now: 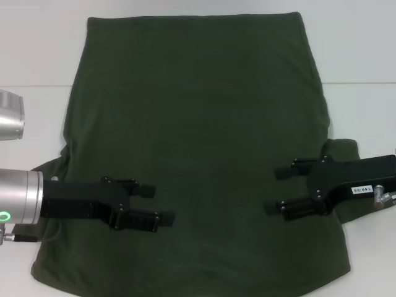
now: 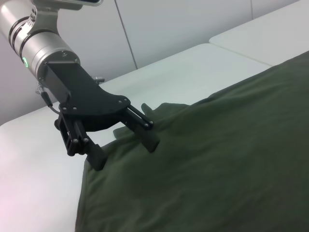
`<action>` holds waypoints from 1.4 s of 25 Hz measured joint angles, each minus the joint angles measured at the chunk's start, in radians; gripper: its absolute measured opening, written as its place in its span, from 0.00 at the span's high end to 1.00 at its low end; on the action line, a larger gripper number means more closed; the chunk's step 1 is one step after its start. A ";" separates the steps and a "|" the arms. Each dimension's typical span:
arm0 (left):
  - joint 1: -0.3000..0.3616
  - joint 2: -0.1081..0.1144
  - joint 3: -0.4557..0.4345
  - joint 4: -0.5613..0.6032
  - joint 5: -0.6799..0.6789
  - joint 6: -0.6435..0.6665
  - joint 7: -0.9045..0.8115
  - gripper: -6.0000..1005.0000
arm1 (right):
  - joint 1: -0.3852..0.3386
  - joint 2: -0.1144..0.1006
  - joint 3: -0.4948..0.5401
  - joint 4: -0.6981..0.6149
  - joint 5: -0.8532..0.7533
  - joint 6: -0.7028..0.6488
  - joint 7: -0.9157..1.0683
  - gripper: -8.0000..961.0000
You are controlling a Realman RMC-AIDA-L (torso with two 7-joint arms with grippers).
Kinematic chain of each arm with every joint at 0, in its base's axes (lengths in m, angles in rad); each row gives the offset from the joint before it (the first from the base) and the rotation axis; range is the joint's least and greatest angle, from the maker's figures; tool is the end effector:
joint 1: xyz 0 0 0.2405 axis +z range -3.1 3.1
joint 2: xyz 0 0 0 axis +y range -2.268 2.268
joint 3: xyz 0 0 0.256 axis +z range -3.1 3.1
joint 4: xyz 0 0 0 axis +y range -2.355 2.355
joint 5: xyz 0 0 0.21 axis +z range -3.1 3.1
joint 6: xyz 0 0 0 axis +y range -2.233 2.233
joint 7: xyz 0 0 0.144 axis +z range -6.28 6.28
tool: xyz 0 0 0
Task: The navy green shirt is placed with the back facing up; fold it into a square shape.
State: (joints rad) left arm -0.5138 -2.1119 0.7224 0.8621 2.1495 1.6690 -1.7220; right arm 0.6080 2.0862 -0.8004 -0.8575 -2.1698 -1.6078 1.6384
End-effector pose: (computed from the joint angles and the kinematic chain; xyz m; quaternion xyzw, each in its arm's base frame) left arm -0.2520 0.3197 0.0072 -0.9340 -0.3027 -0.1797 0.0616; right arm 0.2275 0.3481 0.0055 -0.9661 0.2087 0.1344 0.0710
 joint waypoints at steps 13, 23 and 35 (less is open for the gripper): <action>-0.006 0.001 0.000 0.000 0.001 0.005 -0.001 0.07 | 0.001 0.000 0.005 0.000 0.001 -0.005 0.000 0.02; -0.014 0.060 -0.112 -0.010 -0.005 -0.063 -0.386 0.07 | 0.010 -0.005 0.145 0.012 0.039 0.092 0.190 0.02; 0.062 0.138 -0.360 -0.126 -0.004 -0.182 -0.716 0.07 | 0.004 -0.071 0.219 0.155 0.212 0.213 0.438 0.02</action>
State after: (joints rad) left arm -0.4515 -1.9738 0.3619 0.7361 2.1454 1.4869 -2.4380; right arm 0.6119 2.0157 -0.5815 -0.7024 -1.9576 -1.3944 2.0760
